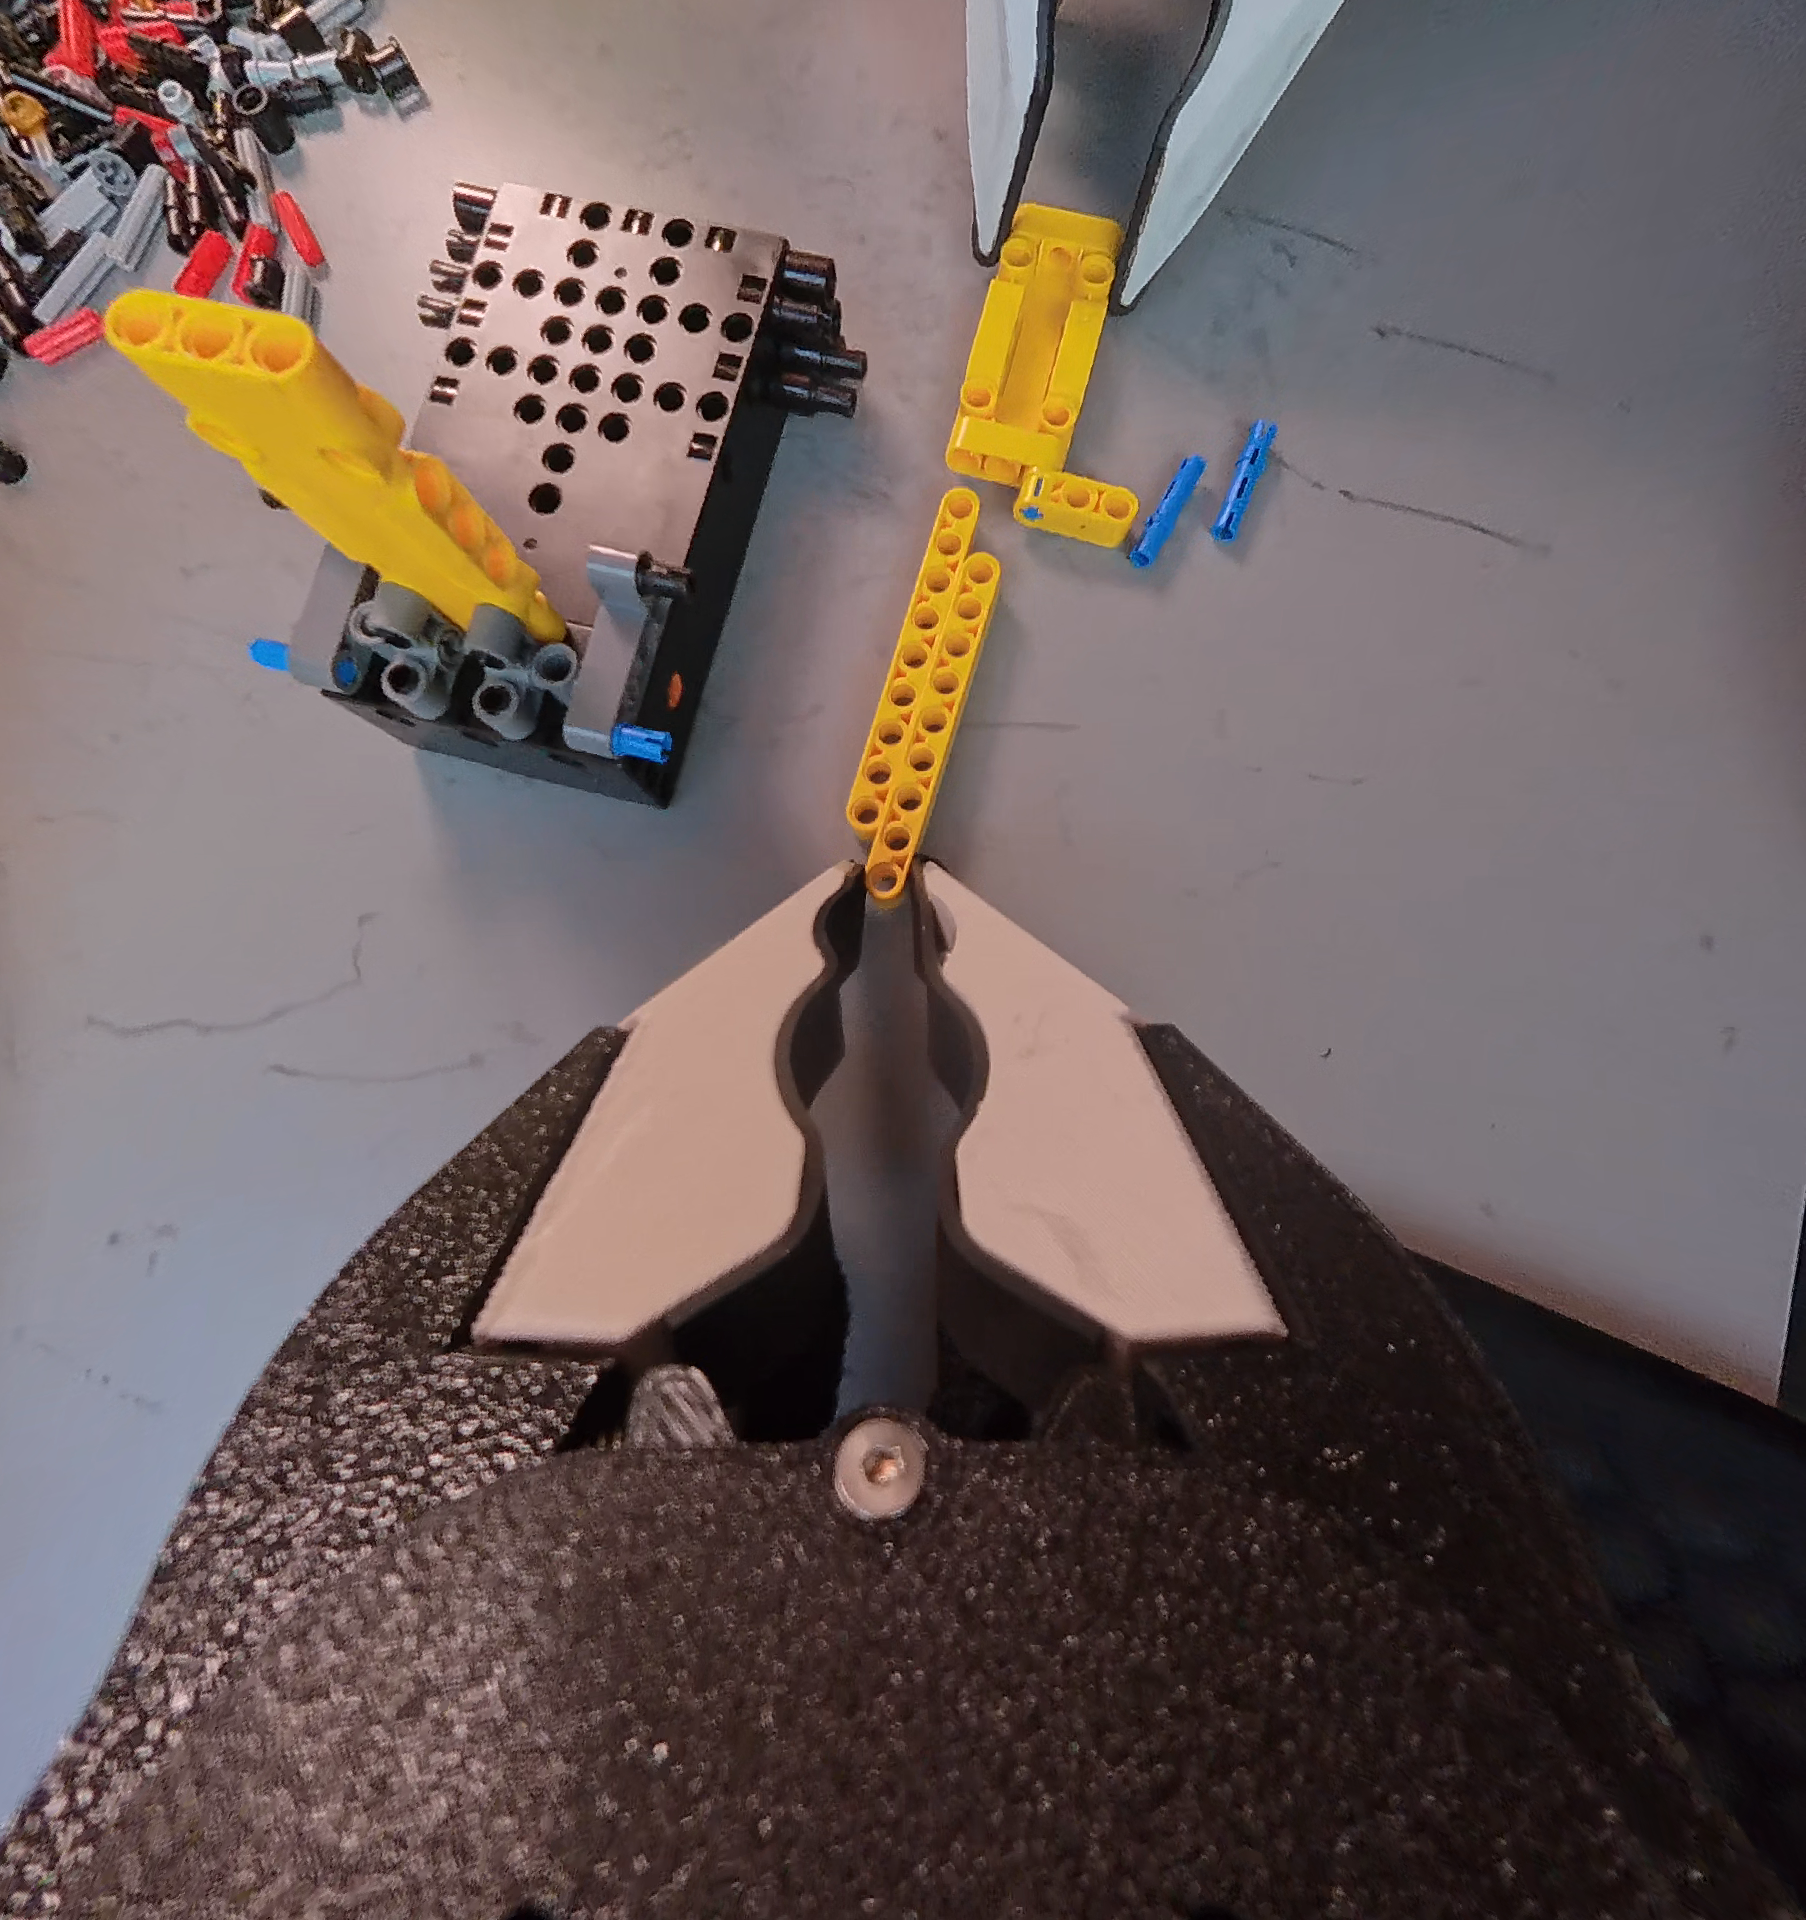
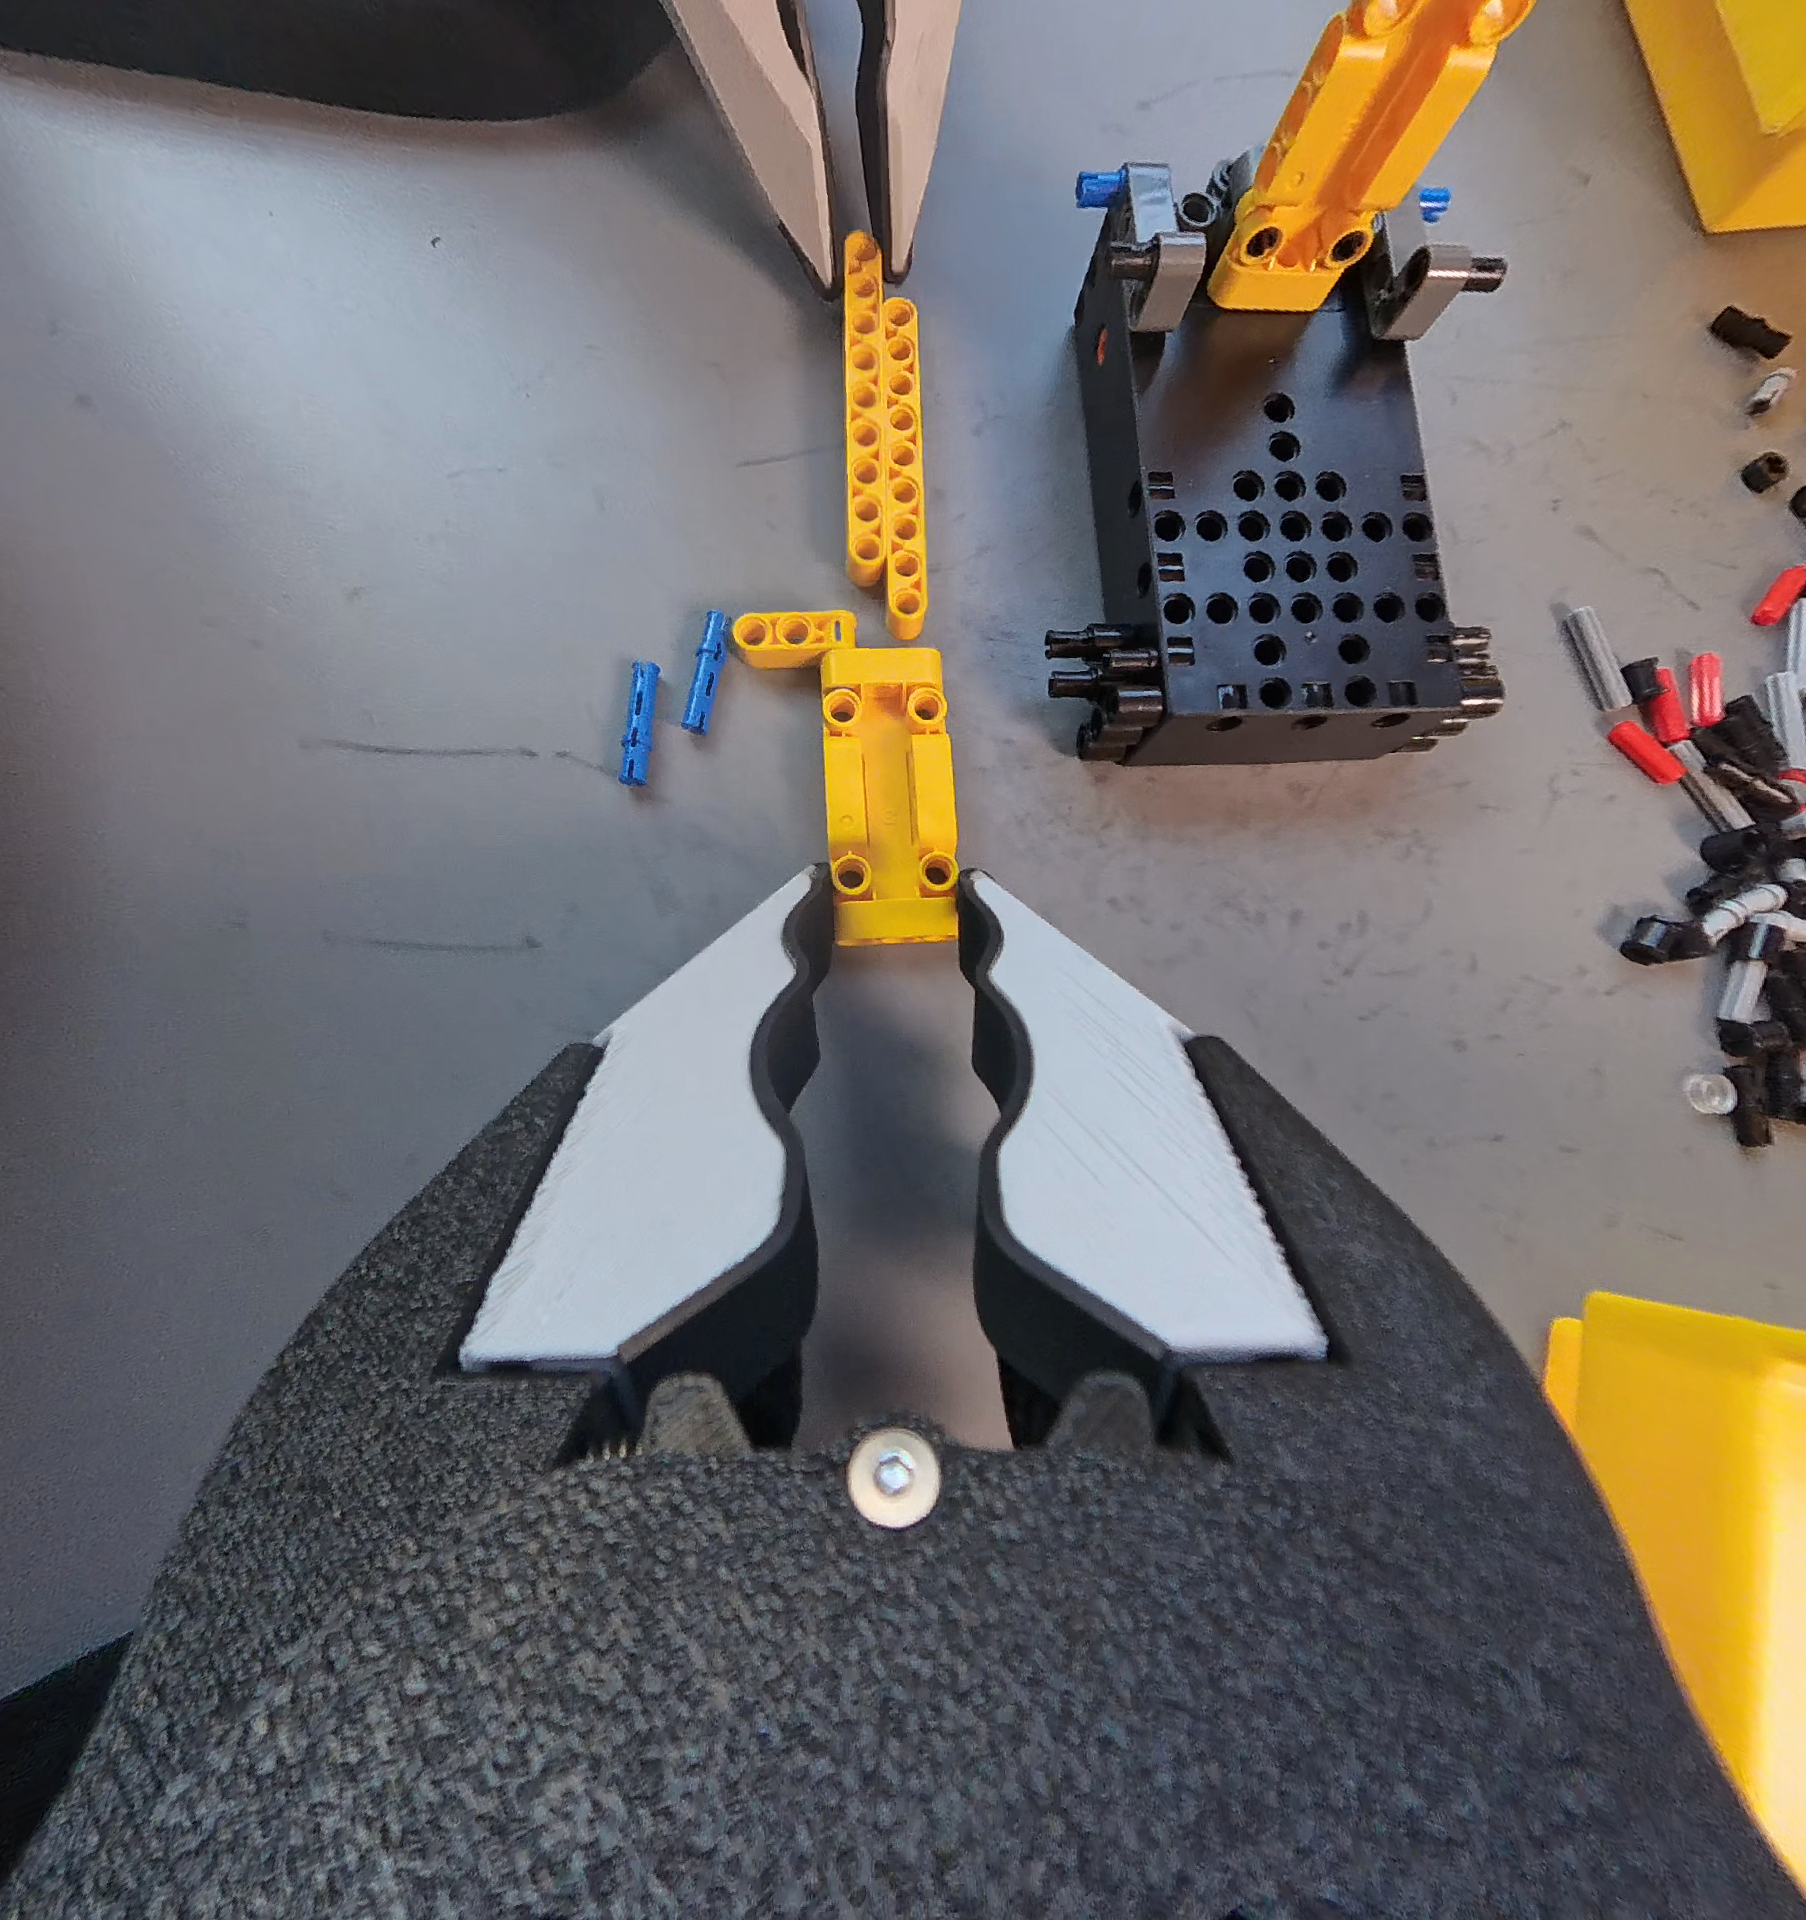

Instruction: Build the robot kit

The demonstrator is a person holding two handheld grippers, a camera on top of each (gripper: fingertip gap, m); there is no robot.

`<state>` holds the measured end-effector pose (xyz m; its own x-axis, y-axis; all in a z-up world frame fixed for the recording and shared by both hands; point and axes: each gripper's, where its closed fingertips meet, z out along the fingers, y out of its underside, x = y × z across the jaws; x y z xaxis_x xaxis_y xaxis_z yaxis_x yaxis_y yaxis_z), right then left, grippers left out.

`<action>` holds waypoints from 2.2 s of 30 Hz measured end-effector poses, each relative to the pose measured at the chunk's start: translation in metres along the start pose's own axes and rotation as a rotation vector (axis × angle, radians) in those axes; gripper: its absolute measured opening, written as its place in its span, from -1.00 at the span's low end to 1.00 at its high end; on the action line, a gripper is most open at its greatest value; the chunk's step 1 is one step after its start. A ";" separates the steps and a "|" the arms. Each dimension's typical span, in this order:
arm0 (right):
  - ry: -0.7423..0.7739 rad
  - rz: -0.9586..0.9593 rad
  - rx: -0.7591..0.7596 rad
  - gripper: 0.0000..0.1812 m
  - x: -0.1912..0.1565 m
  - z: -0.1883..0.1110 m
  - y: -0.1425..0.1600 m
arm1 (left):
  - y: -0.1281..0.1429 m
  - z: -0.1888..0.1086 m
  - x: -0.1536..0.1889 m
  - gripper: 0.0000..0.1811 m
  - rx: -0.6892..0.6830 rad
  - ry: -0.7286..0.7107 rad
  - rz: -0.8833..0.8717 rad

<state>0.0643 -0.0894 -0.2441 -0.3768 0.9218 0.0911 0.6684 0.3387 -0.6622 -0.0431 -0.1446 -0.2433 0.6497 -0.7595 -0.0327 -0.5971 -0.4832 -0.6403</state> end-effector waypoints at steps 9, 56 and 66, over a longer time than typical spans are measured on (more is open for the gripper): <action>0.025 0.019 -0.015 -0.74 0.003 -0.002 0.003 | -0.011 -0.021 0.001 -0.92 0.125 0.000 -0.001; 0.013 -0.130 0.352 -0.90 -0.013 -0.015 -0.057 | -0.071 0.006 0.033 -0.92 0.298 0.194 0.097; -0.174 -0.147 0.098 -0.79 -0.049 -0.001 -0.021 | -0.032 0.004 0.056 -0.93 0.069 0.257 0.188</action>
<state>0.0693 -0.1418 -0.2343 -0.5759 0.8146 0.0686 0.5356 0.4393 -0.7212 0.0146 -0.1700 -0.2280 0.3856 -0.9220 0.0343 -0.6561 -0.3001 -0.6924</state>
